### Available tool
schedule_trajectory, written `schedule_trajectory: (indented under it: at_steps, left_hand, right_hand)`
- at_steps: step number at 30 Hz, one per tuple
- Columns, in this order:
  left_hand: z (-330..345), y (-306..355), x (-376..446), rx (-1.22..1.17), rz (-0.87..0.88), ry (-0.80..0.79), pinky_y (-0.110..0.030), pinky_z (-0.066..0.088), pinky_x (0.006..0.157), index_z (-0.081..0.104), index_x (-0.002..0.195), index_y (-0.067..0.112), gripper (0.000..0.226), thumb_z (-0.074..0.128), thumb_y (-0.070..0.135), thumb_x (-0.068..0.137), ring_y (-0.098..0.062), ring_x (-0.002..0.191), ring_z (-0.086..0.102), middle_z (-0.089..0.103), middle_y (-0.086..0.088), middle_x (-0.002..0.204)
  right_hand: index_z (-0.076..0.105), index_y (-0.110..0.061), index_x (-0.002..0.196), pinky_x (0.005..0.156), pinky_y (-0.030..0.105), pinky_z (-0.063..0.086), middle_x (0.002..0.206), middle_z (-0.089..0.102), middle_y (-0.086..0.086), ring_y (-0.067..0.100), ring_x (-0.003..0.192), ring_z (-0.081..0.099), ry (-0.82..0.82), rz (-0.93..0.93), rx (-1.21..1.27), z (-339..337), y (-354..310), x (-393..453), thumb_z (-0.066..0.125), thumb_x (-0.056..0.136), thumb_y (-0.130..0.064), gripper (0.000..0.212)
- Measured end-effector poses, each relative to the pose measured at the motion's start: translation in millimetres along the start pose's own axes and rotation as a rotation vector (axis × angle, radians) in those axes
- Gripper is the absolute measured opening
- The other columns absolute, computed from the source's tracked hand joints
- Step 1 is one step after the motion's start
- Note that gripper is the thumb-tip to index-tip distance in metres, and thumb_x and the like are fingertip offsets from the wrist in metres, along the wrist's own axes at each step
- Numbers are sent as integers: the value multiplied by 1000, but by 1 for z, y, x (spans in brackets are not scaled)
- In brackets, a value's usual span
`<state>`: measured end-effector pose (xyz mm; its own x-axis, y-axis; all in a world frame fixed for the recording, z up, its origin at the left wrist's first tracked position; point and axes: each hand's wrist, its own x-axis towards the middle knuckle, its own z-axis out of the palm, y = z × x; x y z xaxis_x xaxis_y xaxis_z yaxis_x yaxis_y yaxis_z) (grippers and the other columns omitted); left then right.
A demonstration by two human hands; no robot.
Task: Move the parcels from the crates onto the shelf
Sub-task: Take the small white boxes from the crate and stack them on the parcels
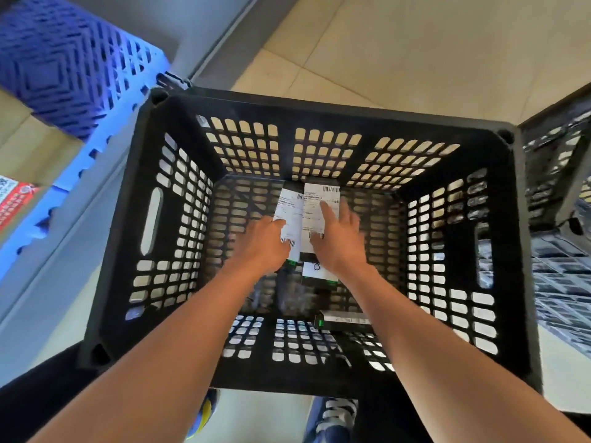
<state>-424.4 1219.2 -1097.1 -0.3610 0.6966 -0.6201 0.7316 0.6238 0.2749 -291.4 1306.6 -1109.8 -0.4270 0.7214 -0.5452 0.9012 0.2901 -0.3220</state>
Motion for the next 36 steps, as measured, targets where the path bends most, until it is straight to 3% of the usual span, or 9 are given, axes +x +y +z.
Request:
schedule_trajectory:
  at_steps: [4, 9, 15, 18, 22, 26, 28, 33, 36]
  left_hand:
    - [17, -2, 15, 128, 72, -113, -54, 38, 110, 37, 154, 22, 54, 46, 34, 103, -33, 147, 25, 10, 0, 169]
    - [28, -7, 17, 253, 93, -139, -53, 40, 108, 39, 150, 17, 54, 50, 34, 100, -33, 147, 24, -2, 3, 170]
    - [21, -17, 13, 291, 28, -121, -52, 43, 102, 50, 140, 10, 47, 53, 29, 97, -32, 147, 24, 8, -1, 168]
    - [23, -18, 16, 260, 19, -26, -54, 41, 107, 52, 137, 12, 44, 52, 30, 97, -31, 147, 22, 18, -6, 165]
    - [29, -11, 26, 212, 60, 109, -57, 42, 103, 32, 150, 22, 66, 62, 38, 93, -36, 143, 24, 5, -10, 164]
    - [43, -7, 34, 213, 3, 36, -58, 41, 106, 2, 160, 33, 96, 68, 45, 91, -39, 145, 22, -19, -11, 165]
    - [49, -8, 35, 226, -19, 34, -56, 43, 105, -4, 160, 34, 101, 70, 42, 91, -39, 144, 25, -26, -13, 164]
    - [35, -10, 31, 162, -35, 85, -48, 50, 93, 10, 159, 34, 96, 74, 31, 88, -39, 135, 33, -3, -14, 165]
    - [20, -11, 20, 106, -48, 116, -49, 50, 95, 13, 158, 34, 91, 73, 31, 89, -40, 139, 29, 4, -14, 164]
  right_hand:
    - [11, -37, 161, 118, 63, 20, 169, -18, 4, 36, 155, -9, 13, -17, -35, 19, 3, 14, 43, 104, -51, 67]
    - [12, -38, 160, 118, 64, 20, 168, -22, 3, 37, 155, -10, 15, -48, -97, 30, 14, 16, 43, 101, -58, 70]
    - [26, -33, 156, 118, 59, 25, 170, -11, 4, 35, 155, -1, 76, -71, -107, 24, 24, 11, 49, 99, -56, 66]
    - [22, -32, 157, 118, 59, 27, 170, -14, 1, 35, 155, 1, 70, -41, -67, 26, 29, 9, 56, 98, -46, 69]
    - [17, -32, 158, 117, 60, 32, 169, -17, -1, 35, 155, 0, 56, -16, -25, 28, 36, 9, 58, 98, -34, 73]
    - [11, -33, 158, 119, 61, 28, 167, -24, -3, 35, 155, -2, 31, -15, -50, 28, 36, 10, 67, 94, -36, 85]
    - [9, -33, 159, 119, 61, 27, 166, -27, -3, 35, 155, -4, 15, -12, -52, 27, 36, 9, 69, 93, -32, 90]
    - [10, -33, 160, 116, 60, 33, 168, -21, -3, 35, 155, 0, 0, -6, -50, 20, 35, 10, 68, 92, -32, 89]
    - [17, -35, 157, 114, 61, 35, 170, -8, 0, 36, 153, 9, -9, -36, -68, 12, 32, 5, 68, 90, -39, 84]
